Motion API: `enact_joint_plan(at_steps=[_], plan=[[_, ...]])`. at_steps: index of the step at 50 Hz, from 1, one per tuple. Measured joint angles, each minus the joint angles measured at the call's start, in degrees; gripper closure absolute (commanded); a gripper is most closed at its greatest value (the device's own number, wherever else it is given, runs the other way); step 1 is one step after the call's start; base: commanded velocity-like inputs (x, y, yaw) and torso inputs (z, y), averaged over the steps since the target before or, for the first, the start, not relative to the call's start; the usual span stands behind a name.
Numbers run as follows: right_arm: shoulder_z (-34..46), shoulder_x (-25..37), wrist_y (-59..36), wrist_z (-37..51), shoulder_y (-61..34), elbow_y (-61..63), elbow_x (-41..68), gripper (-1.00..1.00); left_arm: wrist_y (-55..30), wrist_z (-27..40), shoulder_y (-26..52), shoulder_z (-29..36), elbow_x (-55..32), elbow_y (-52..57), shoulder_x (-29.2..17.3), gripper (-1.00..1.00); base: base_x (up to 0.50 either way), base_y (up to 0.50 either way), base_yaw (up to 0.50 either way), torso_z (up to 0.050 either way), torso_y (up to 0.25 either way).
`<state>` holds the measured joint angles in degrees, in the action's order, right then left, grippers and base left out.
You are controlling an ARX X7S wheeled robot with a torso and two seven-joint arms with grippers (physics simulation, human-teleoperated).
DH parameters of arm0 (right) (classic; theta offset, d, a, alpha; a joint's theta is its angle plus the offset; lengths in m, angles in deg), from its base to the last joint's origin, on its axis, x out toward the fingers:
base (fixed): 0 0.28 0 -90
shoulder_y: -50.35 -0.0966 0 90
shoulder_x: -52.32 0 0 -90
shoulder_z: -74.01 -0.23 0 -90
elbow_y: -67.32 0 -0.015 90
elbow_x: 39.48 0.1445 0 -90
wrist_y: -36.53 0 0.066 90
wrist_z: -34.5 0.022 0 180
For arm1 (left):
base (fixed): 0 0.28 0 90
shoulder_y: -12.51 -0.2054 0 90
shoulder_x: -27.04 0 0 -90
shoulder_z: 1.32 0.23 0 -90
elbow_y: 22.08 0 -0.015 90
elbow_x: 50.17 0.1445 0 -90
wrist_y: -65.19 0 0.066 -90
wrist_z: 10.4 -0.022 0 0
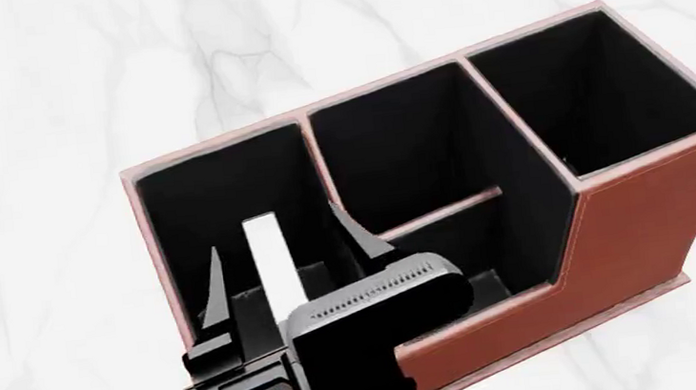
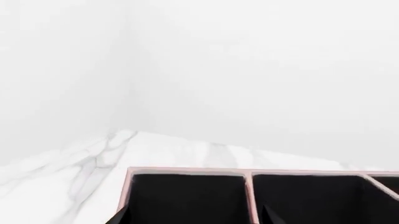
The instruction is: Pick up the book and place it in the left compartment of the caddy.
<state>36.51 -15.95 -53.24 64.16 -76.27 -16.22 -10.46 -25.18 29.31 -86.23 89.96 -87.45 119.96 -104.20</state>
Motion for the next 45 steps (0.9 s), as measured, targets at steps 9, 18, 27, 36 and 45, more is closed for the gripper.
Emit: enact_joint_plan(at_steps=[9, 18, 27, 36, 45], plan=[[-0.43, 3.53, -3.51, 4.23, 0.34, 8.73, -0.85, -1.0, 0.05, -0.12, 0.16, 0.38, 0.27, -0.1, -0.06, -1.0, 0.0, 0.0, 0.0, 0.0, 0.0], [-0.59, 7.74, -6.35, 9.43, 2.65, 17.54, -3.05, -1.0, 0.16, -0.29, 0.29, 0.91, 0.52, -0.32, 0.04, -1.0, 0.0, 0.0, 0.0, 0.0, 0.0], [-0.88, 12.06, -7.17, 14.0, 6.32, 24.02, -5.57, -1.0, -0.12, -0.39, 0.73, 1.88, 0.96, -0.27, 0.23, -1.0, 0.0, 0.0, 0.0, 0.0, 0.0], [-1.36, 15.56, -6.89, 17.58, 9.84, 28.66, -7.54, -1.0, -0.67, -0.6, 1.35, 3.33, 1.69, -0.19, 0.53, -1.0, 0.0, 0.0, 0.0, 0.0, 0.0], [-2.12, 18.71, -5.07, 20.83, 13.84, 31.47, -9.2, -1.0, -1.09, -1.14, 1.85, 4.7, 2.32, -0.26, 0.64, -1.0, 0.0, 0.0, 0.0, 0.0, 0.0]])
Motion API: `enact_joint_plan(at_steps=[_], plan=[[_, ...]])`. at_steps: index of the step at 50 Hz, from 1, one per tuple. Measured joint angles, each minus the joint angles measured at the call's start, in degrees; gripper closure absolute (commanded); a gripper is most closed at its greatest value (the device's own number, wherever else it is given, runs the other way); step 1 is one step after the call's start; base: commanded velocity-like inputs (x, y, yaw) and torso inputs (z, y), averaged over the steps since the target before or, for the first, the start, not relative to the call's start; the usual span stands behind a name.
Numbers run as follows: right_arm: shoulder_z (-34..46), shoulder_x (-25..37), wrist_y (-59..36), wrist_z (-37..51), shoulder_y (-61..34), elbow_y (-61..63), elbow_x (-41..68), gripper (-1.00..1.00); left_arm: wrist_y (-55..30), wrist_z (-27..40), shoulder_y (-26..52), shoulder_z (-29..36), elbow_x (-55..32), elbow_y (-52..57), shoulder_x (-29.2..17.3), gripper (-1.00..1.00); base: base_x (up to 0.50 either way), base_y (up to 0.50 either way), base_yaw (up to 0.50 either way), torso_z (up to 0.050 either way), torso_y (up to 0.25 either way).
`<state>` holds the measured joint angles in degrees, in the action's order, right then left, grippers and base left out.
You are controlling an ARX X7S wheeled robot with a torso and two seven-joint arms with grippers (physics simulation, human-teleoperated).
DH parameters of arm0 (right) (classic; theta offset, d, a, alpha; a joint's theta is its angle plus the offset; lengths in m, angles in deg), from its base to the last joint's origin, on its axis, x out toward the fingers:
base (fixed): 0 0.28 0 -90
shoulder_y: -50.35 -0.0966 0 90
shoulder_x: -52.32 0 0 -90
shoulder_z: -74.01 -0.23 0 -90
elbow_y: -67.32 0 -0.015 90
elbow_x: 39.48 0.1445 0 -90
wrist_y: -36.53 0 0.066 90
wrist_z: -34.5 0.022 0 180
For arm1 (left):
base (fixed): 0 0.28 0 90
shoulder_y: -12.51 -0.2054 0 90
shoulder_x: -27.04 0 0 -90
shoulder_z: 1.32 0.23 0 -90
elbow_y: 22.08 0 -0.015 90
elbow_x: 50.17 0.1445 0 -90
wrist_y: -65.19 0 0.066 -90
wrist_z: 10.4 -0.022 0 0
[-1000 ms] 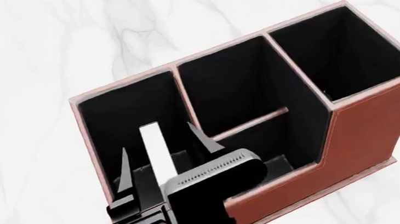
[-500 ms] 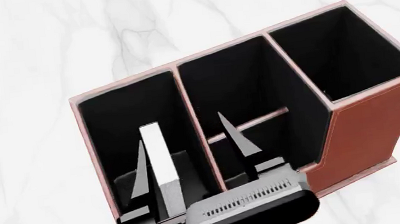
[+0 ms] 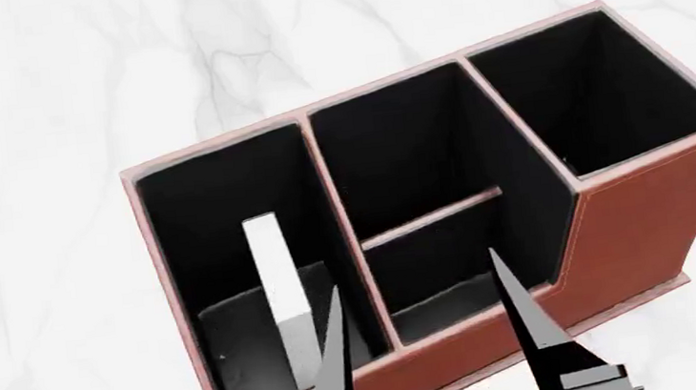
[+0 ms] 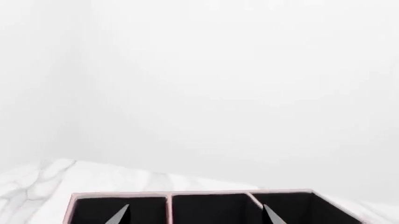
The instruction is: Pick up the book and place it in the left compartment of the caddy.
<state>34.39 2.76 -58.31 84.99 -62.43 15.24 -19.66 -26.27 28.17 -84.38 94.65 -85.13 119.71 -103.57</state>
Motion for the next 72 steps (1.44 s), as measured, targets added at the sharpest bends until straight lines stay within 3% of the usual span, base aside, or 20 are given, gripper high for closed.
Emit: enact_joint_plan(at_steps=[39, 72], plan=[[-7.27, 10.98, 7.83, 10.19, 11.03, 3.17, 0.24, -1.0, 0.87, -0.5, -1.33, -1.37, -0.15, -2.38, -1.58, -1.0, 0.0, 0.0, 0.0, 0.0, 0.0], [-15.06, 21.19, 16.57, 19.13, 20.36, 4.31, 1.67, -1.0, 8.58, -0.22, -11.69, -15.06, -4.98, -6.13, -3.04, -1.0, 0.0, 0.0, 0.0, 0.0, 0.0]])
